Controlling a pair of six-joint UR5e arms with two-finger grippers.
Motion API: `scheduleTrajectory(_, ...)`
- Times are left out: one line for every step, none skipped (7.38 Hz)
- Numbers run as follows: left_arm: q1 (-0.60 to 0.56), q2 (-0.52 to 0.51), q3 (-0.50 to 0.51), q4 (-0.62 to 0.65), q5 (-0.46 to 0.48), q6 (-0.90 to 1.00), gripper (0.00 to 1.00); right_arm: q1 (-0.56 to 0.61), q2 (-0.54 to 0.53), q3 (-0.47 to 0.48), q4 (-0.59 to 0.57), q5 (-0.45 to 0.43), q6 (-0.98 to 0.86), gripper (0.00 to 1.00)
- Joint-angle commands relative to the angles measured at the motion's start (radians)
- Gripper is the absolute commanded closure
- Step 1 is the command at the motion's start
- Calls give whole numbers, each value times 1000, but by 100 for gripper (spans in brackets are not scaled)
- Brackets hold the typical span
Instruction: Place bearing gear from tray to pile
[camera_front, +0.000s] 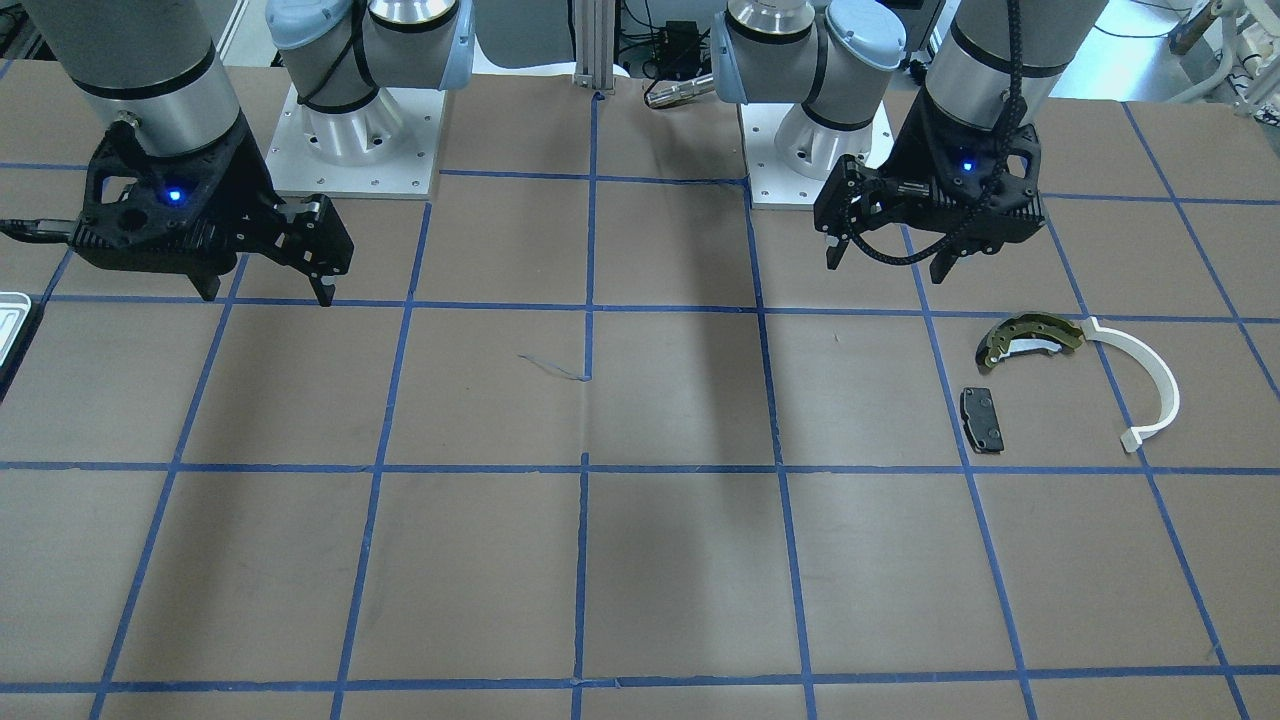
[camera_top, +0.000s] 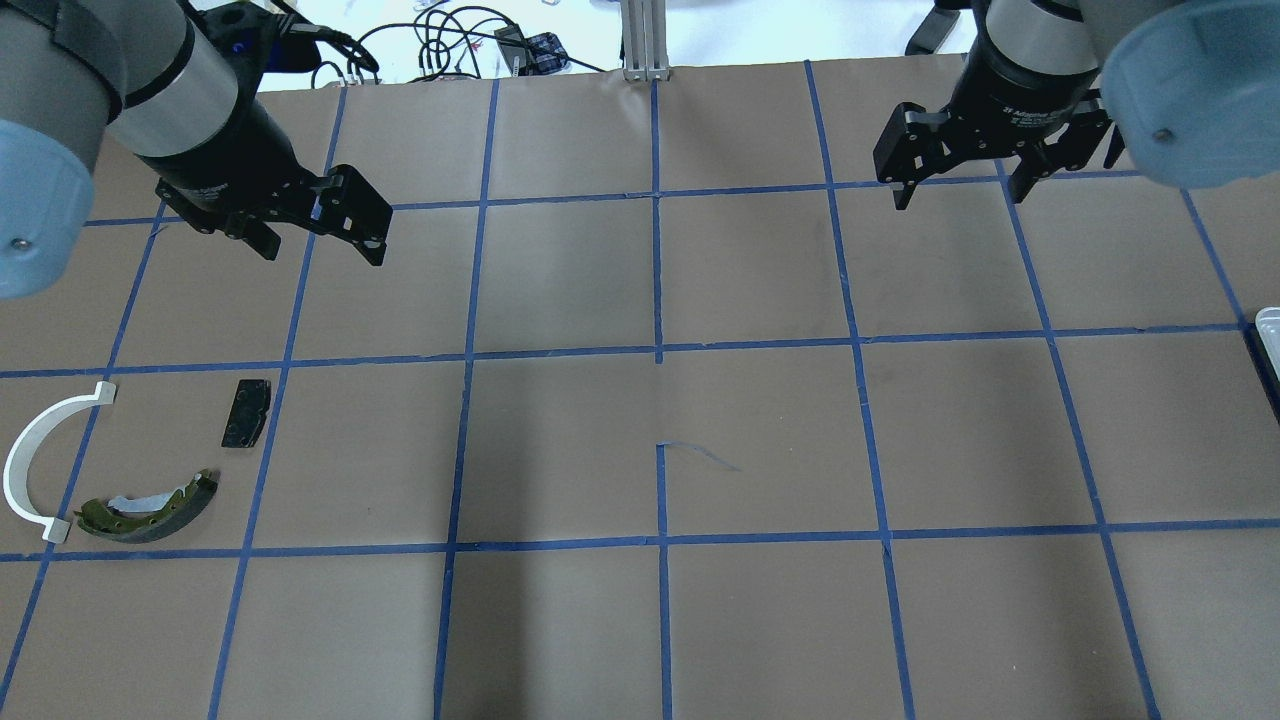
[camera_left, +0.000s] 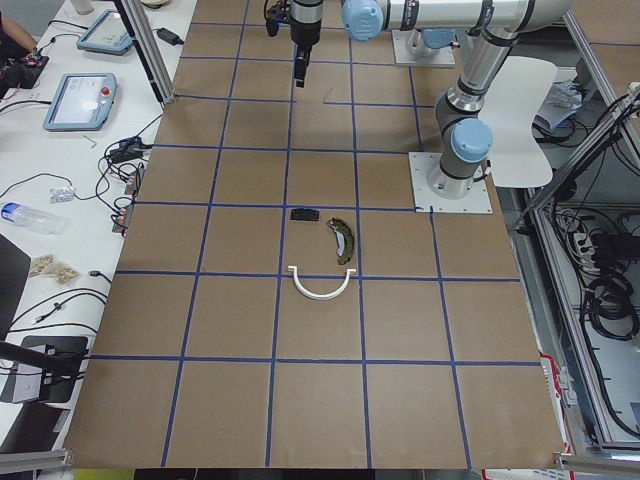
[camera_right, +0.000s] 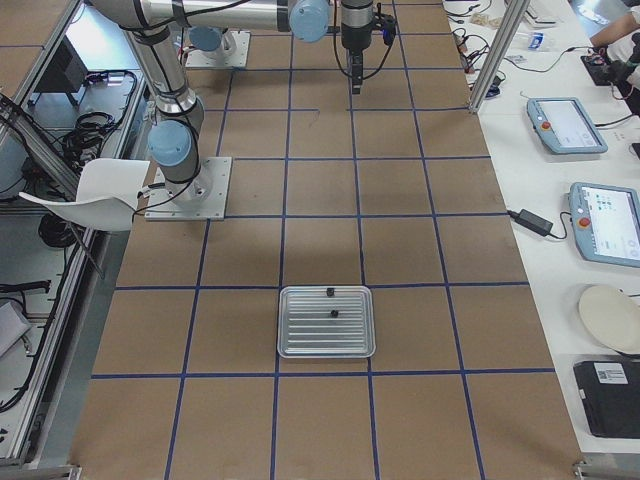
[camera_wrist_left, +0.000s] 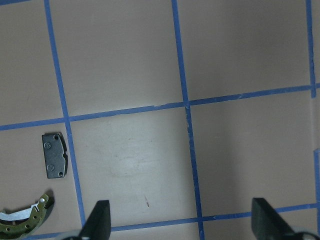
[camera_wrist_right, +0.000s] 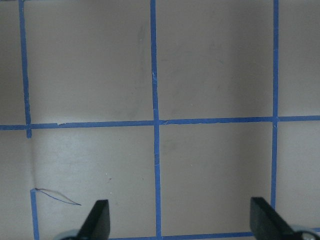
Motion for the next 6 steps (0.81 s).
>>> scheduleTrajectory(3,8,-8,0,-1,6,0,-1,4,0,0,3,-1,0)
scheduleTrajectory(5,8,-9,0,0,6,0,-1,1,-2,0,0,-3,0)
scheduleTrajectory(5,7,-10,-2,0,6,0,-6,4,0,-6,5,0,0)
scheduleTrajectory(5,4,-10,0,-1,6,0,-22,3,0,0,12,2,0)
scheduleTrajectory(5,5,-12,-3,0,6,0,-30,-3,-3,9,12,5,0)
scheduleTrajectory(6,1,-12,0,0,6,0,-32,-5,-3,15,9,5,0)
